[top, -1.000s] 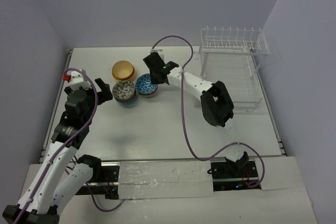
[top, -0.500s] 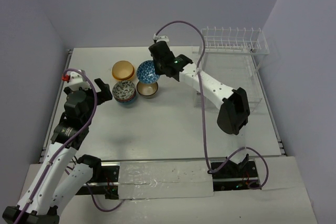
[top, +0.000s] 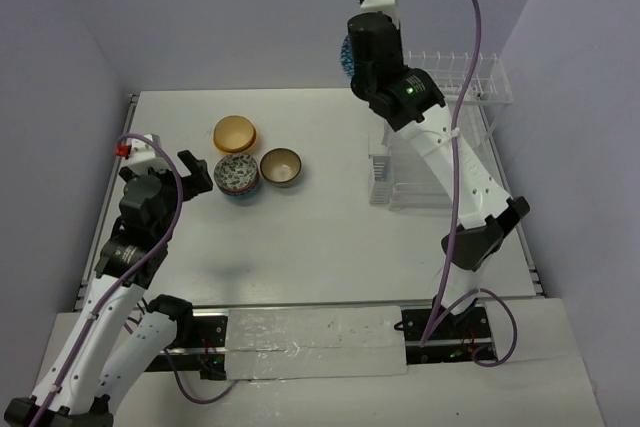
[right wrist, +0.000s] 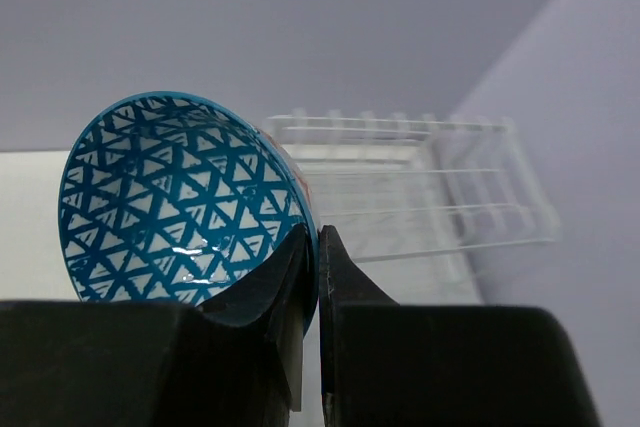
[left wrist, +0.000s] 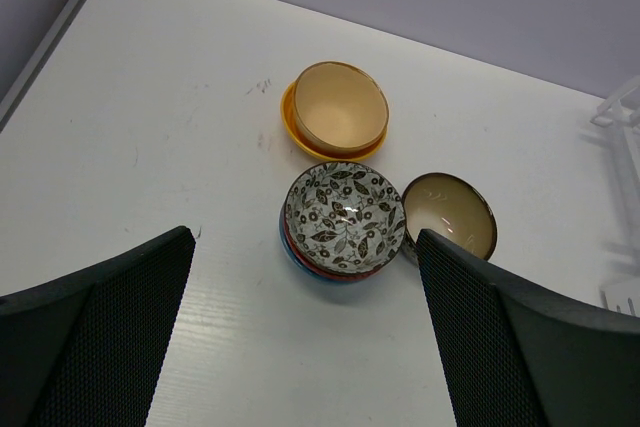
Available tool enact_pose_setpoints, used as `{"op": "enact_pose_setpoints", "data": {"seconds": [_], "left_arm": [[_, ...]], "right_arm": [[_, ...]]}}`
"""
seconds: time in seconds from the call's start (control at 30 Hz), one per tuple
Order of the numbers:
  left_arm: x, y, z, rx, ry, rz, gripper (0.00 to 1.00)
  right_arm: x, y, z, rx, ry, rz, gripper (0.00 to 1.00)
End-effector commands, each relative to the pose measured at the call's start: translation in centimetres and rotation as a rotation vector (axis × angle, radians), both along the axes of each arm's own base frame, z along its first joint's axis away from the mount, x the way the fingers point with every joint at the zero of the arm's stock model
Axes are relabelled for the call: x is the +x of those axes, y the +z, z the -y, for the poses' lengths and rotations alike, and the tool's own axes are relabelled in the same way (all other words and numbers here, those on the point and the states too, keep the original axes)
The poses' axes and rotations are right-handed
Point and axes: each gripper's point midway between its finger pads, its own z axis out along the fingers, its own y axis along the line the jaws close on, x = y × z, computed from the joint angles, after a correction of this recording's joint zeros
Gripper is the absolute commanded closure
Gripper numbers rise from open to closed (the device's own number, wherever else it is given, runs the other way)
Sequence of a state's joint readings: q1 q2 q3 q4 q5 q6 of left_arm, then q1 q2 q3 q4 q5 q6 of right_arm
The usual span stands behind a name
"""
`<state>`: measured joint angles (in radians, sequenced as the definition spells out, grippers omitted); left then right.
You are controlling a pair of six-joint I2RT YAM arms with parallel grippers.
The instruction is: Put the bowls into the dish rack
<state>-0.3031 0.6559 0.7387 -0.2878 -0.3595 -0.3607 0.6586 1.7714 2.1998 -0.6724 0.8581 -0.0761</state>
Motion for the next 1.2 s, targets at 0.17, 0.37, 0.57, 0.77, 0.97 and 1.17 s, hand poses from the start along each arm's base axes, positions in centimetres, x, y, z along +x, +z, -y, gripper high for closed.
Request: {"op": "enact_pose_setpoints", "data": {"seconds": [0.17, 0.37, 0.57, 0.77, 0.97, 1.17], "left_arm": [[0.2, 0.6, 0.5, -0.010, -0.025, 0.036, 0.01], [0.2, 0.5, 0.5, -0.008, -0.022, 0.031, 0.01], [0.3, 0.3, 0.5, -0.004, -0.021, 0.023, 0.01], [0.5, 0.1, 0.5, 0.002, -0.020, 0.016, 0.01], [0.6, -0.2, 0.5, 0.007, -0.018, 0.004, 0.01], [0.8, -0.6, 0.7, 0.011, -0.025, -0.014, 0.01]], "right_arm": [[-1.8, 5.6, 9.1, -0.223, -0.406, 0.095, 1.00], [-0.9, 6.5, 10.9, -0.296, -0.539, 0.129, 1.00], [1.4, 6.3, 10.8, -0.389, -0.576, 0.105, 1.00], [4.3, 4.4, 10.1, -0.479, -0.575, 0.054, 1.00], [5.9, 2.9, 10.4, -0.532, -0.571, 0.023, 1.00], [7.4, 2.0, 10.5, -0.571, -0.544, 0.013, 1.00]]}}
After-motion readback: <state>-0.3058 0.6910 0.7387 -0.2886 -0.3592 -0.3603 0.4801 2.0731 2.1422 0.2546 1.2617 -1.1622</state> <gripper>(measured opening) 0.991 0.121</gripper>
